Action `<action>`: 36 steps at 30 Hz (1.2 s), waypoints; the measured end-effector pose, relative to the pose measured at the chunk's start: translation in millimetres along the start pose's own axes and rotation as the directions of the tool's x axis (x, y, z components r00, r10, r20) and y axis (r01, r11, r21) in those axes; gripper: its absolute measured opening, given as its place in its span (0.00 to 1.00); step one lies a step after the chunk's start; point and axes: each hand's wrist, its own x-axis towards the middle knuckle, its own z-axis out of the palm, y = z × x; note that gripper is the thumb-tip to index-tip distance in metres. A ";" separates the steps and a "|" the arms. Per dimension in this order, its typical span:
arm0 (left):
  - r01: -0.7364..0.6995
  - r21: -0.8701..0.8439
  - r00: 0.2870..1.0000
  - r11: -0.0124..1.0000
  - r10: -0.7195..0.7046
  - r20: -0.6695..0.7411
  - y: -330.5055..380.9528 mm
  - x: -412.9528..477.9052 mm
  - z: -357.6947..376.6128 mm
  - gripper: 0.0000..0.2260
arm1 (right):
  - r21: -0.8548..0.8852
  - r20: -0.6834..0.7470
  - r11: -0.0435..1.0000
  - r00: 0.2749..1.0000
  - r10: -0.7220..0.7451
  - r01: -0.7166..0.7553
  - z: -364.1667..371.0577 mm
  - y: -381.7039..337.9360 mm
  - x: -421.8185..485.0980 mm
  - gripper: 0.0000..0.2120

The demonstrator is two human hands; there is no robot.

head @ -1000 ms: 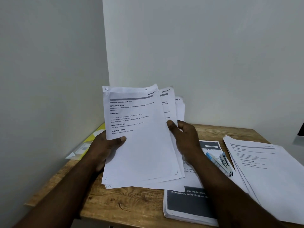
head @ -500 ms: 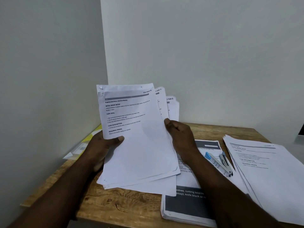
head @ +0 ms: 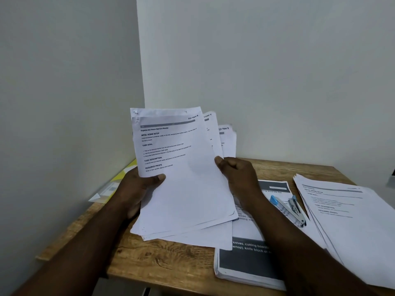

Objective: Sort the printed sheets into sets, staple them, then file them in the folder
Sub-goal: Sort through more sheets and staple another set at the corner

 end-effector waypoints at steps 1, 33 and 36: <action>-0.001 -0.002 1.000 1.000 0.001 -0.001 -0.3 0.0 -0.1 0.20 | -0.039 -0.021 0.999 1.000 0.002 -0.003 -0.4 -0.9 -0.8 0.28; -0.057 -0.052 0.986 0.997 0.048 -0.161 0.9 2.8 -1.6 0.21 | 0.028 -0.234 1.000 0.972 0.016 -0.010 -5.2 -2.6 2.5 0.23; -0.059 -0.060 0.986 0.996 0.049 -0.160 -0.1 3.4 -2.3 0.22 | 0.043 -0.199 0.999 0.980 0.025 -0.017 -5.5 -1.1 3.1 0.23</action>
